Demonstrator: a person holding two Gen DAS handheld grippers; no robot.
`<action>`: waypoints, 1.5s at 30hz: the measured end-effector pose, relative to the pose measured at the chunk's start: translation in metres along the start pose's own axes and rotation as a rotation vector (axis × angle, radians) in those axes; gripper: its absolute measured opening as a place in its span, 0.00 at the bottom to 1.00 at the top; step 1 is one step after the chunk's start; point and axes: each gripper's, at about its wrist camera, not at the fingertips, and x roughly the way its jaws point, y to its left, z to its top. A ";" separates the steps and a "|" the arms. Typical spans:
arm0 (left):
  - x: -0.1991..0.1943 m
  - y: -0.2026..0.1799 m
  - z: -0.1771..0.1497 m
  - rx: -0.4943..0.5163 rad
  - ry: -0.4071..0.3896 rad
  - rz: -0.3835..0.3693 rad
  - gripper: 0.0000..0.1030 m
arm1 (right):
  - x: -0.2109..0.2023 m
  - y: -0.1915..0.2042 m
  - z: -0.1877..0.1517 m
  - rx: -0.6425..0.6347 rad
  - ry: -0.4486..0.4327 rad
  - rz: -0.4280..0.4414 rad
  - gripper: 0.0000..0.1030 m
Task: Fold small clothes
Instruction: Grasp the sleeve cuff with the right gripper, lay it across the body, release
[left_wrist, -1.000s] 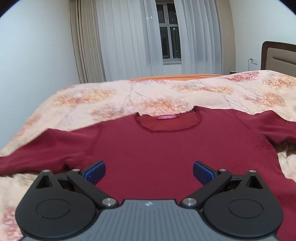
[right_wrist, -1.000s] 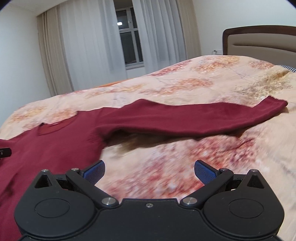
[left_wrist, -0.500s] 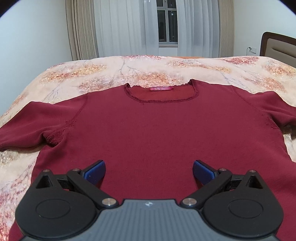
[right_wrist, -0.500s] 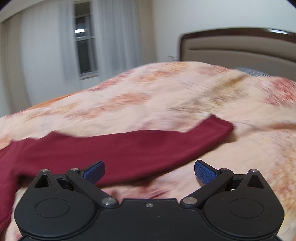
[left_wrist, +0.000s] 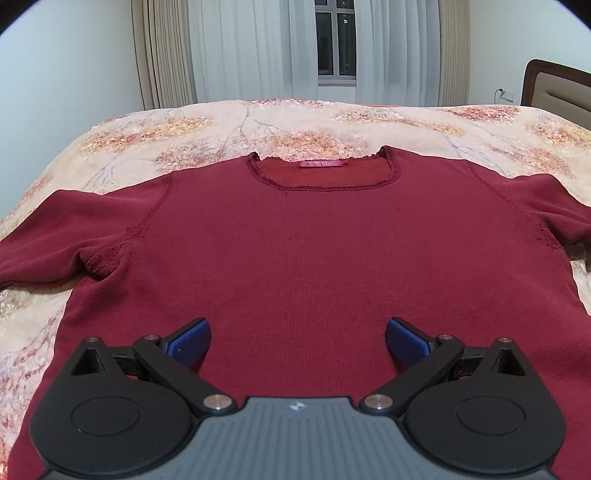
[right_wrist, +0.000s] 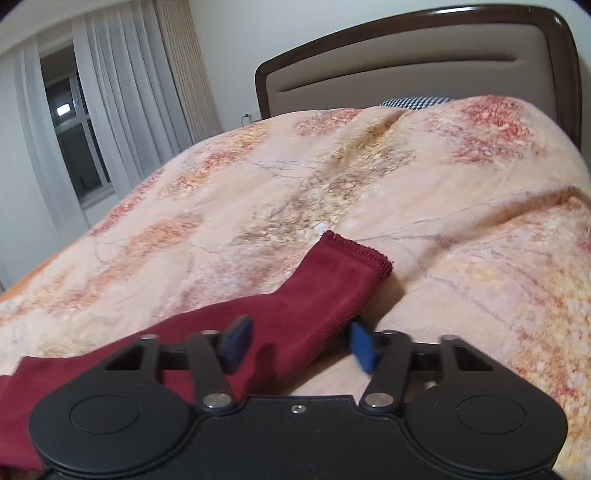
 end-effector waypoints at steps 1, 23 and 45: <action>0.000 0.000 0.001 -0.001 0.004 -0.002 1.00 | 0.002 0.000 0.000 0.001 0.001 -0.007 0.34; -0.065 0.097 0.058 -0.145 -0.123 -0.002 1.00 | -0.116 0.187 0.045 -0.227 -0.187 0.555 0.05; -0.058 0.215 0.035 -0.306 -0.139 0.166 1.00 | -0.202 0.441 -0.179 -0.714 0.025 0.967 0.05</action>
